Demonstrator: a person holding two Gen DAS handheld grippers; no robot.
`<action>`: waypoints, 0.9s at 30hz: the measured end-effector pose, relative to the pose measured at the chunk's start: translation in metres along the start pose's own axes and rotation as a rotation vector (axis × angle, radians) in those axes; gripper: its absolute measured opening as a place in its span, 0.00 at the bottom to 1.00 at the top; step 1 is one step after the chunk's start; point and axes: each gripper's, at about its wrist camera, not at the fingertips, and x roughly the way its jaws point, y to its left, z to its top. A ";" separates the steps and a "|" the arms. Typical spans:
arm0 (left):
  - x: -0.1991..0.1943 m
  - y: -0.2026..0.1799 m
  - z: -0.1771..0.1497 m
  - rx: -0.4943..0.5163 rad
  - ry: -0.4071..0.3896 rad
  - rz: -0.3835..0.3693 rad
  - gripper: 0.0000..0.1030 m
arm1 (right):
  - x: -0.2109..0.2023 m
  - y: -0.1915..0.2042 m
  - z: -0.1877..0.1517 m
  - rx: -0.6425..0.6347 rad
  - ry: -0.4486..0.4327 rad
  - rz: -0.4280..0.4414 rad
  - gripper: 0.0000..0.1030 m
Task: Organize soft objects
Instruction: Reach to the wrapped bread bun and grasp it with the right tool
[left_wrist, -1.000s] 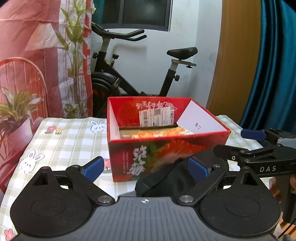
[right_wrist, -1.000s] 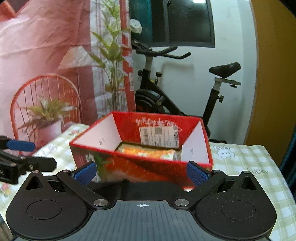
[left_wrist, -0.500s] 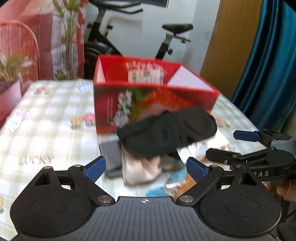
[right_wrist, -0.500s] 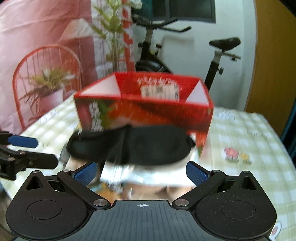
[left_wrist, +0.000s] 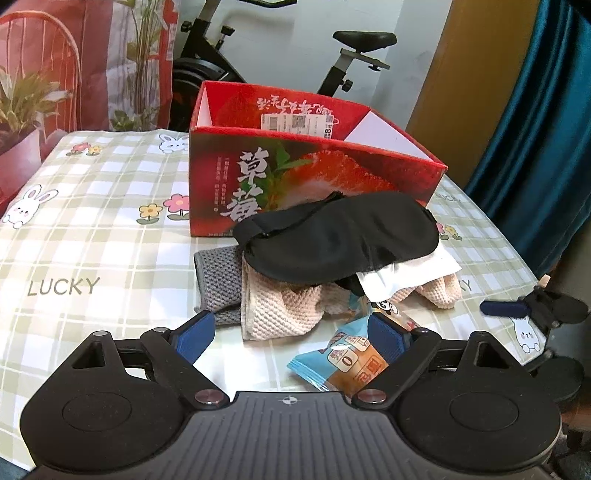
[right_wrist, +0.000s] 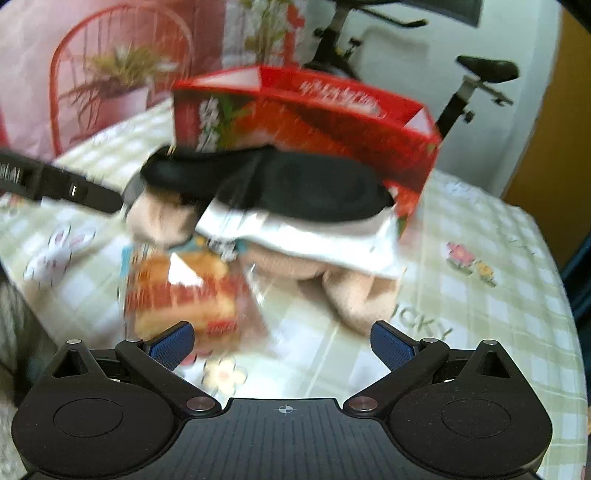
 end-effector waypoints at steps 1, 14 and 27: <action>0.001 0.000 0.000 -0.002 0.002 -0.001 0.88 | 0.003 0.004 0.000 -0.016 0.012 0.009 0.98; 0.021 0.014 -0.012 -0.093 0.082 -0.039 0.77 | 0.035 0.042 0.029 -0.145 0.032 0.198 0.85; 0.044 0.028 -0.026 -0.224 0.135 -0.177 0.65 | 0.038 0.042 0.024 -0.069 -0.015 0.250 0.75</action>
